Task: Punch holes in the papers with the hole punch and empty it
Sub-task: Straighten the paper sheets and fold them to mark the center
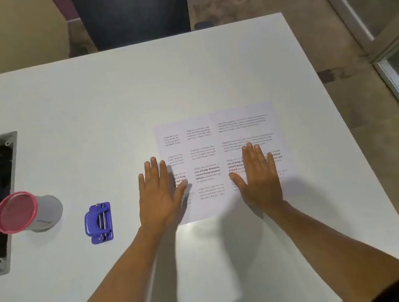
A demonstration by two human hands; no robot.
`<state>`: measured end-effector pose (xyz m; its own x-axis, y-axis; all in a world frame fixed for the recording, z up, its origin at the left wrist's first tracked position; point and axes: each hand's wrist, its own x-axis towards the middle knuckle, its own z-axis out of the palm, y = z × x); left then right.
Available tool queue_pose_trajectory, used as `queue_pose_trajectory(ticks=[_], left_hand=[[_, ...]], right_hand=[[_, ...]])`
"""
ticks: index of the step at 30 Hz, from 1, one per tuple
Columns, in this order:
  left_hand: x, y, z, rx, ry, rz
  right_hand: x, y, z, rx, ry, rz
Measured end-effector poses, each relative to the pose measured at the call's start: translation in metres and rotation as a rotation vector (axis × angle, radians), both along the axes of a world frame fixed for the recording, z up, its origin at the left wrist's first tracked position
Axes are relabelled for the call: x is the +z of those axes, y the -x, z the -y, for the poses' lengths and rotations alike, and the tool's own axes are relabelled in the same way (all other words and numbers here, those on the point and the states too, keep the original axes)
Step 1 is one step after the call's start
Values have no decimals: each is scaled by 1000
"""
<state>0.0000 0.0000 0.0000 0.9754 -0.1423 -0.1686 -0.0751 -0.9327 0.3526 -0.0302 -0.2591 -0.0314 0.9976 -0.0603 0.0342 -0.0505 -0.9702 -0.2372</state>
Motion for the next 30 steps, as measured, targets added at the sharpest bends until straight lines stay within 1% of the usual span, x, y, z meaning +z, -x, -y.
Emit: queue_pose_trajectory(ticks=[4, 9, 13, 15, 20, 26, 30], left_hand=[[-7, 8, 9, 118, 26, -124], [-11, 2, 18, 278, 19, -194], [-7, -14, 24, 471, 163, -218], [-5, -18, 29, 533, 224, -231], [-6, -22, 37, 606, 303, -251], [-3, -26, 35, 656, 453, -242], [0, -28, 29, 733, 623, -334]], right_hand=[[-7, 5, 3, -24, 57, -142], [-22, 11, 3, -6, 49, -216], [-22, 9, 2, -8, 58, -226], [-22, 8, 1, -7, 66, -231], [-22, 8, 0, -11, 80, -232], [-23, 8, 0, -11, 63, -224], [-23, 7, 0, -15, 46, -230]])
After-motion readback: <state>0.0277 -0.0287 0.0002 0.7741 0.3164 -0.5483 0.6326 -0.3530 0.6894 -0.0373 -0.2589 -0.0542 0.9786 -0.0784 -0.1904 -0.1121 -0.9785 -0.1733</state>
